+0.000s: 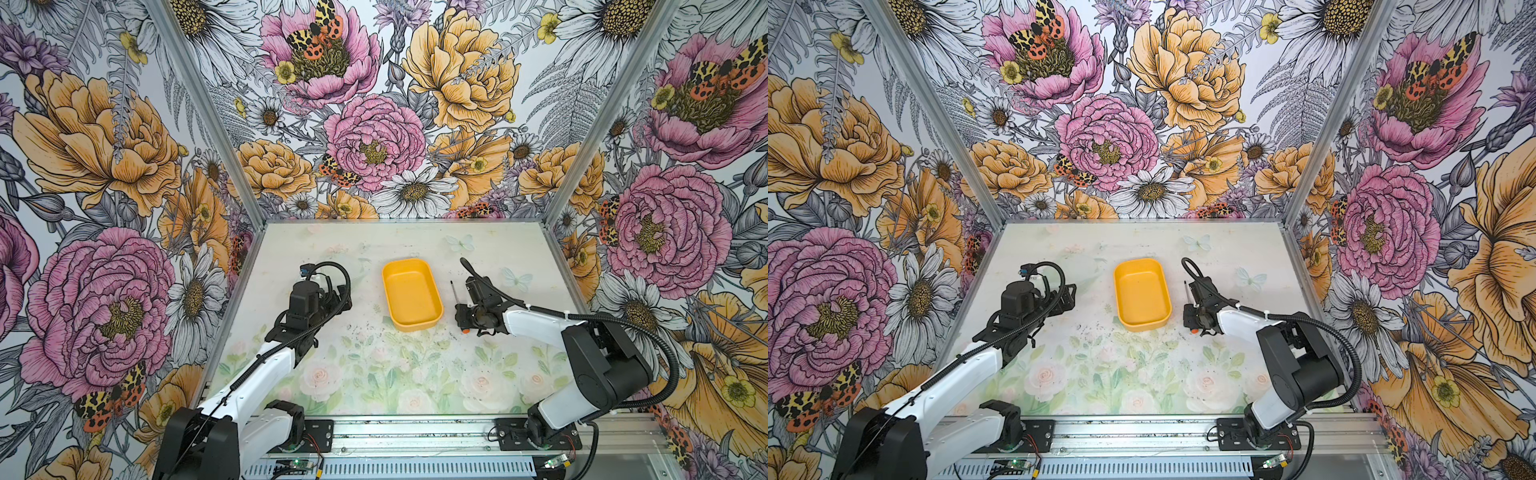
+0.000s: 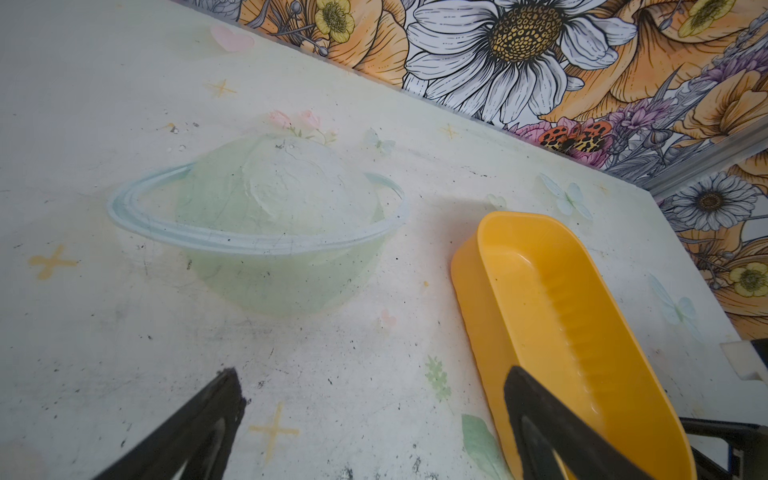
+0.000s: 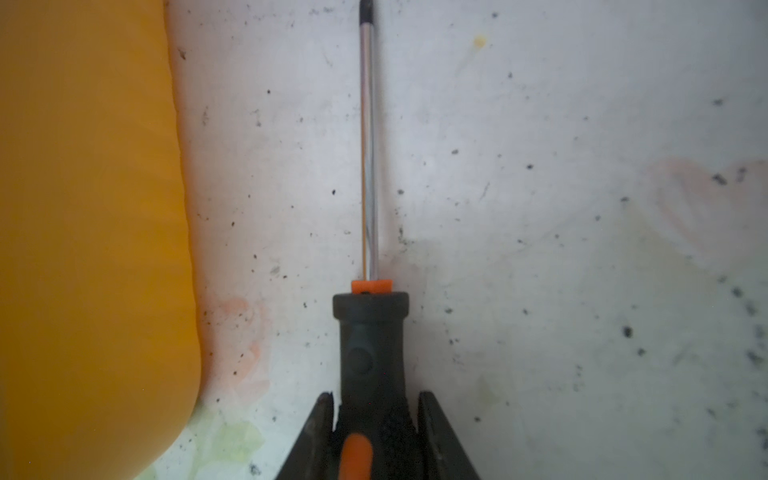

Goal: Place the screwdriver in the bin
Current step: 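Lift the screwdriver with the right gripper and raise it upward, then carry the screwdriver with the right gripper over the yellow bin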

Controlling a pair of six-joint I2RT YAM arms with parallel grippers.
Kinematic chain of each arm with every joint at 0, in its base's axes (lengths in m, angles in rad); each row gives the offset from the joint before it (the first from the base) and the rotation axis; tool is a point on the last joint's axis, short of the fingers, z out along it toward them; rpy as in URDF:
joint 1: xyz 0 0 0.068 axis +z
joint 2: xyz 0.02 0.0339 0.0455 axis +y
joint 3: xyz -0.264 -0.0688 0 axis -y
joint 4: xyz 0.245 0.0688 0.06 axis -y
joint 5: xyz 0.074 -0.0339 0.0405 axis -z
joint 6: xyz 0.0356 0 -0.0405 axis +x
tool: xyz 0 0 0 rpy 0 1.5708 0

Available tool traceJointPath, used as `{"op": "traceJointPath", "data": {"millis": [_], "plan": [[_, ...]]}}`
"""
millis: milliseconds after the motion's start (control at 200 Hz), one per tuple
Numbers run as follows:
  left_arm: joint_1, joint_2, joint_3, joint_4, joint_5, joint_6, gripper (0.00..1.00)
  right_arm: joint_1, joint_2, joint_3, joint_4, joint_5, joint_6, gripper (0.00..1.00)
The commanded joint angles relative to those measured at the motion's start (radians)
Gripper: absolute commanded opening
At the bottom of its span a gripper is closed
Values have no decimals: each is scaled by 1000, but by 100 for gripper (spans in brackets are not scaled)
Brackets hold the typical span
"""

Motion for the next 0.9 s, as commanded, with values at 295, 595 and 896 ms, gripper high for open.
{"op": "traceJointPath", "data": {"millis": [295, 595, 896], "plan": [[-6, -4, 36, 1, 32, 27, 99, -168, -142, 245, -23, -320, 138, 4], [-6, -15, 35, -2, 45, 28, 99, -2, -74, 575, -23, -181, 157, 3], [-5, 3, 40, -4, 45, 33, 99, 208, -47, 545, -23, 76, 100, 5]]}}
